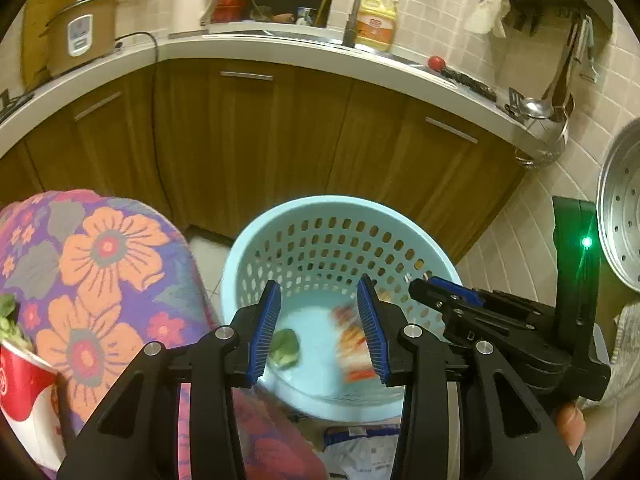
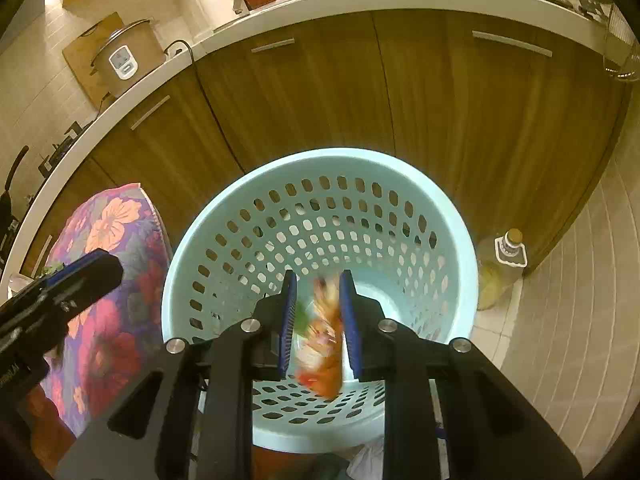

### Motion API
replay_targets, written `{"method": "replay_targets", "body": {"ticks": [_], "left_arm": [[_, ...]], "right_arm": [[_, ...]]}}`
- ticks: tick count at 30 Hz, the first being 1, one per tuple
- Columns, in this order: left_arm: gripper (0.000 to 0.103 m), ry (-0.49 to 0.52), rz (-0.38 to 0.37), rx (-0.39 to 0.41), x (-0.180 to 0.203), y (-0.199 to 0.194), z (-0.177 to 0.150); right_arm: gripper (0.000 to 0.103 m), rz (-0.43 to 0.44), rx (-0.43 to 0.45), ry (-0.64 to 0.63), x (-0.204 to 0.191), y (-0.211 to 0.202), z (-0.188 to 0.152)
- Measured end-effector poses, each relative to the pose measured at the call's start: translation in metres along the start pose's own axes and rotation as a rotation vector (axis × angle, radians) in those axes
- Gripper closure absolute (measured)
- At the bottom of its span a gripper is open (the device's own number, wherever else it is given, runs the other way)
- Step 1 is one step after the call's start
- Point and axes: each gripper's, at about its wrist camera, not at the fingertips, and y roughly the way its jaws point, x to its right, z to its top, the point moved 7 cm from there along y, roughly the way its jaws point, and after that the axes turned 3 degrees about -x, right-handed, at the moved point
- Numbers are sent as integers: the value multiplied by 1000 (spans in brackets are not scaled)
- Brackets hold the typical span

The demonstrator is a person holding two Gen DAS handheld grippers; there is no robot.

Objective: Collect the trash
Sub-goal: 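Carry both items to the blue basket and open both tools to drop them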

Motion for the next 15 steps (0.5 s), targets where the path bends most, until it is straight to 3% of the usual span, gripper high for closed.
{"method": "replay_targets", "body": {"ticks": [10, 15], "left_arm": [[63, -28, 36, 61, -15, -38, -8], [50, -58, 44, 149, -27, -73, -14]], "right_arm": [[84, 29, 53, -49, -22, -25, 1], [84, 65, 111, -98, -49, -49, 0]]}}
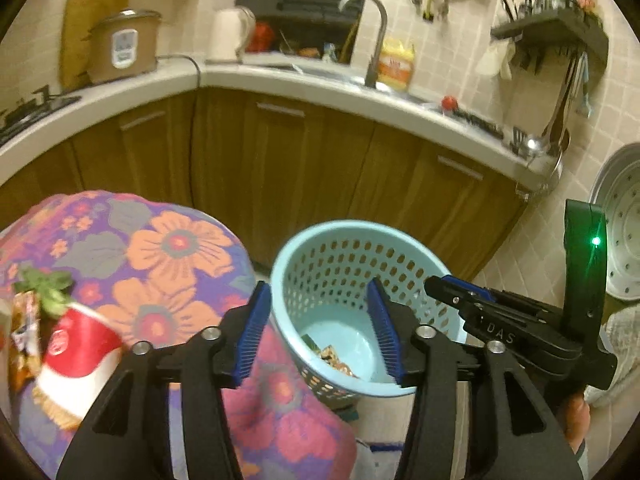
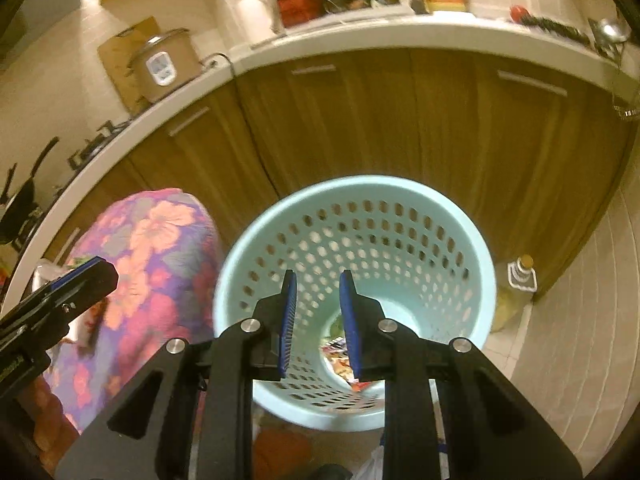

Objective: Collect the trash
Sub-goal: 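Carry both items to the blue basket and open both tools to drop them, then return both tools over the table toward the remaining trash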

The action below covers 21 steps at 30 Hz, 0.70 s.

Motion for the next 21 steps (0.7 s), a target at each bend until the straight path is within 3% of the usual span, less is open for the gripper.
{"method": "replay_targets", "body": {"ticks": [6, 10, 21], "left_arm": [[45, -51, 48, 100, -24, -47, -4], [44, -77, 131, 173, -49, -91, -13], [43, -246, 386, 306, -164, -215, -63]], "right_arm": [[74, 64, 45, -66, -48, -17, -2], [59, 109, 65, -145, -93, -27, -9], [58, 235, 41, -334, -211, -31, -40]]}}
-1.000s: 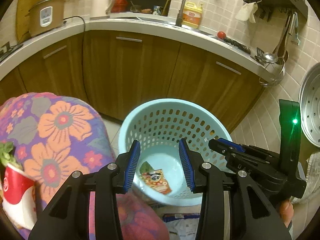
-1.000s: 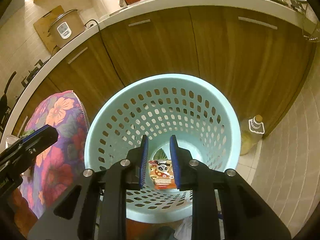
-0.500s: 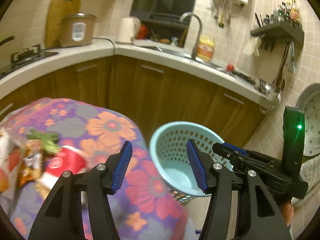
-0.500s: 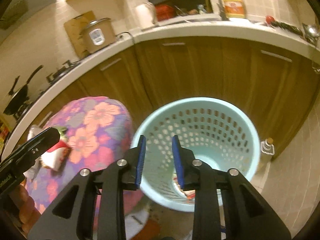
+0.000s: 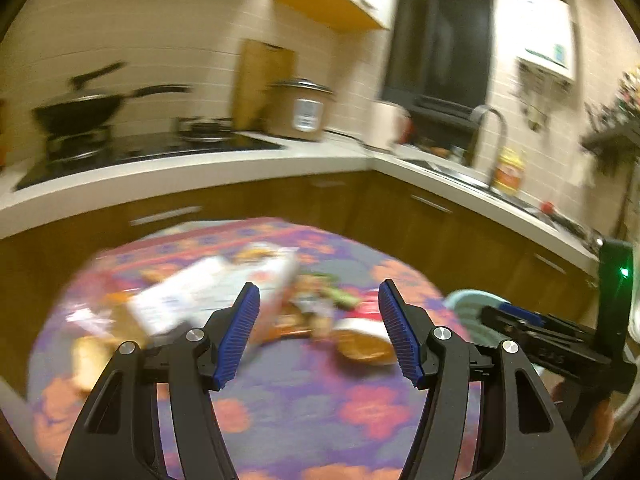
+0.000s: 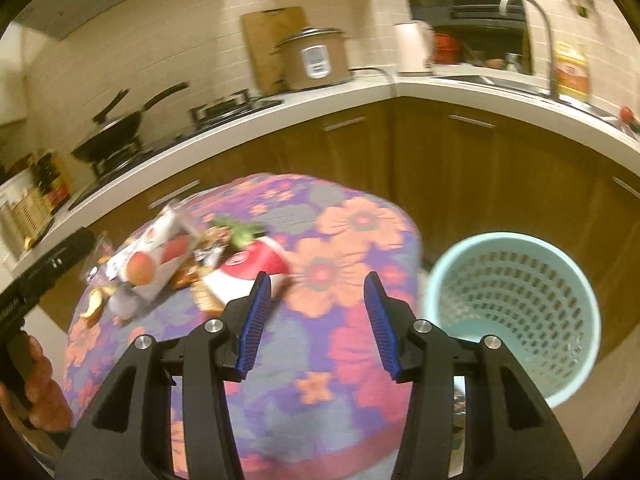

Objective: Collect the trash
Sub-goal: 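Return both tools over the table toward the remaining trash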

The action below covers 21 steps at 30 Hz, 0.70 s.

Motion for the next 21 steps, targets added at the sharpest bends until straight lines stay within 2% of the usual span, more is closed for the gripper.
{"method": "replay_targets", "body": {"ticks": [5, 10, 17, 21], "left_arm": [[41, -60, 198, -9, -89, -24, -14], [41, -158, 285, -77, -159, -24, -33], [41, -229, 285, -162, -203, -2, -51], [43, -254, 246, -227, -212, 18, -59]], "right_arm": [[58, 33, -43, -58, -38, 18, -8], [58, 73, -84, -112, -73, 37, -12], [58, 162, -119, -157, -129, 60, -1], [58, 196, -143, -202, -165, 71, -1]]}}
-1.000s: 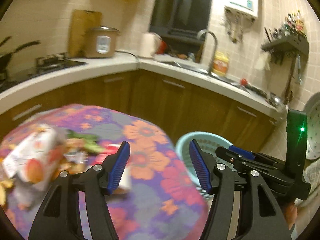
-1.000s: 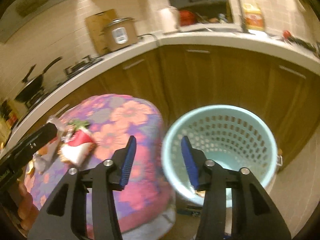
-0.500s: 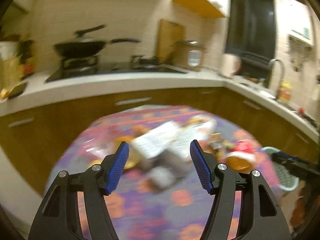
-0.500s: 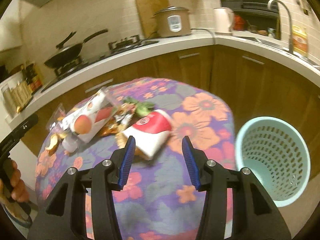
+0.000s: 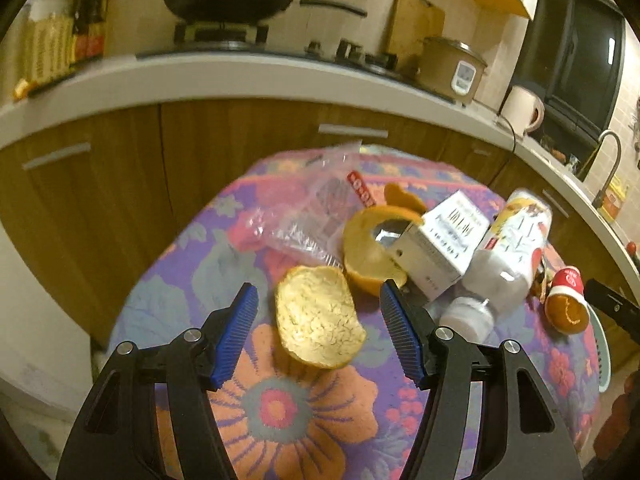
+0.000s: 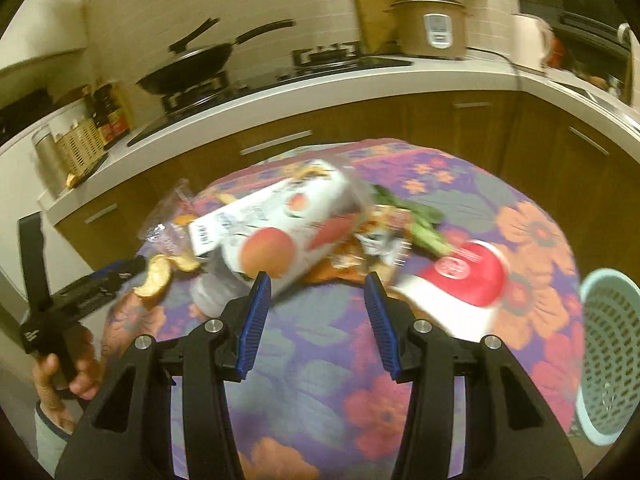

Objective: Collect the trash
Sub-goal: 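Return both tools over the table toward the remaining trash, then grasp the bread crust with the left tool while the right tool grasps the peach-label bottle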

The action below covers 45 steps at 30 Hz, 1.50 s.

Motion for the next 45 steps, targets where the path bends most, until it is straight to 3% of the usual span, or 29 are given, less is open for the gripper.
{"method": "replay_targets", "body": {"ticks": [7, 12, 18, 19, 20, 22, 29, 32, 40, 45], "left_arm": [[43, 26, -69, -57, 5, 13, -8], [42, 31, -84, -75, 5, 18, -11], [43, 35, -65, -109, 4, 27, -13], [43, 31, -68, -112, 3, 28, -13], [43, 29, -68, -116, 2, 28, -14], [43, 24, -65, -122, 2, 30, -14], [49, 31, -40, -121, 1, 31, -12], [49, 23, -52, -121, 1, 30, -12], [49, 28, -63, -120, 1, 29, -14], [57, 16, -62, -118, -1, 29, -13]], "right_arm": [[58, 24, -10, -94, -54, 22, 15], [58, 40, -33, -79, -71, 38, 18], [58, -1, -66, 40, -60, 38, -9], [54, -6, -75, 75, -56, 40, -13], [43, -2, -84, 105, -52, 43, -15], [36, 12, -108, 166, -46, 53, -18], [36, 9, -149, 265, -59, 77, -20], [33, -45, -137, 296, -64, 84, -18], [34, -77, -146, 365, -52, 99, -18], [51, -51, -168, 385, -48, 90, -24]]}}
